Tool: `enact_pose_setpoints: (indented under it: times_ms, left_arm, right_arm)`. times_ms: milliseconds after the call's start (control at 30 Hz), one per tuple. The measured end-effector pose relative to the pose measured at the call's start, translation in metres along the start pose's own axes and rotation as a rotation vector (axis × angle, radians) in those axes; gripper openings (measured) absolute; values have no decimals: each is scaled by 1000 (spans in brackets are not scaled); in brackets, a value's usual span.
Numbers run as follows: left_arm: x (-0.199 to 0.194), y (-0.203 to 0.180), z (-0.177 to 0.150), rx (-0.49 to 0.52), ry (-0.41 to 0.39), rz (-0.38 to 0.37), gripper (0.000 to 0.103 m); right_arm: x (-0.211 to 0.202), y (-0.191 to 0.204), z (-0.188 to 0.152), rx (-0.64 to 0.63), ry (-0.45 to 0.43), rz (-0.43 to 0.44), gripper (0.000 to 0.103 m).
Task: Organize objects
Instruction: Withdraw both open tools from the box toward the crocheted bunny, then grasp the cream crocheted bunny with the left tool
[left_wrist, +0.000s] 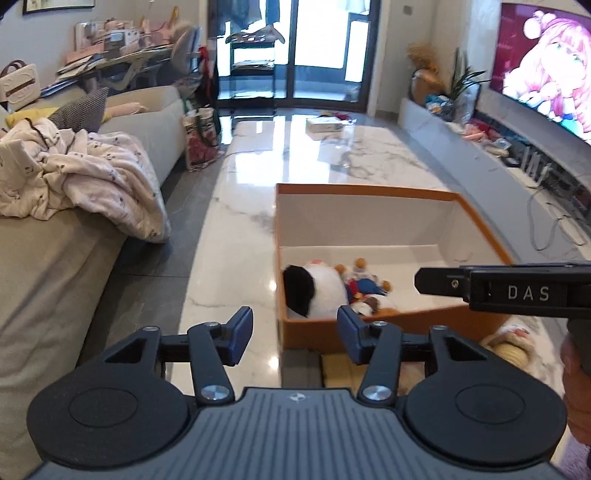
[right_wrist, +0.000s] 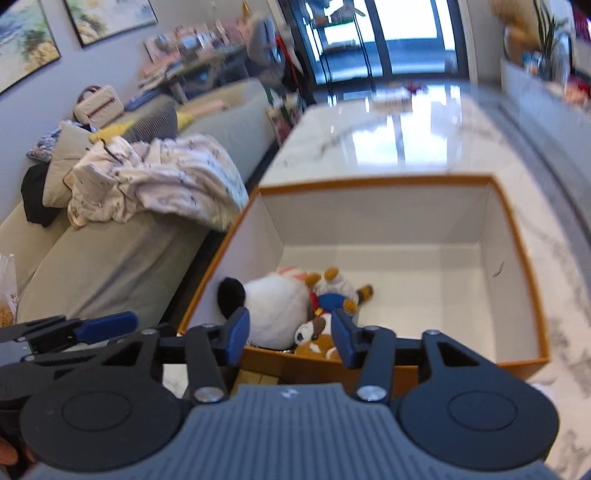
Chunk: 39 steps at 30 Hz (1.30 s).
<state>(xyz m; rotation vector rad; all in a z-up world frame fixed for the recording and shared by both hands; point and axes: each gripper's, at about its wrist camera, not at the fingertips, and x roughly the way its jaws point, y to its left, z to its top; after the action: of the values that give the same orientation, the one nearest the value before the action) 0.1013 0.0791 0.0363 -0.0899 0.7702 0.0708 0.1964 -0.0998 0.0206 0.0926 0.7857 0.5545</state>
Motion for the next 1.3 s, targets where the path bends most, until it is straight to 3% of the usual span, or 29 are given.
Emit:
enact_pose_setpoints:
  times_ms: [200,367,567,800,967,1300]
  left_arm:
    - [-10,-5,-15,-9,26,-126,59]
    - [-1,-27,-32,29,64,-184,59]
    - [15,-57,-51,1,91,-329,59]
    - [40,-104,-55,72,110,-399,59]
    - [49,-145,-58,200,96,-393,61]
    - [74,-204,-59,369,91,-357,65]
  right_arm:
    - [-34,-1,-27,-8,-38,-29,57]
    - [-47,-10,-58,-21,-29,-94,57]
    - [-58,-55,-93,58,15,-185,55]
    - [-70,-105,-116,127,38,-292,50]
    - [-71,-134,-117,202,38,-319,27]
    - [-69,-177,-124,315,50,-301,27]
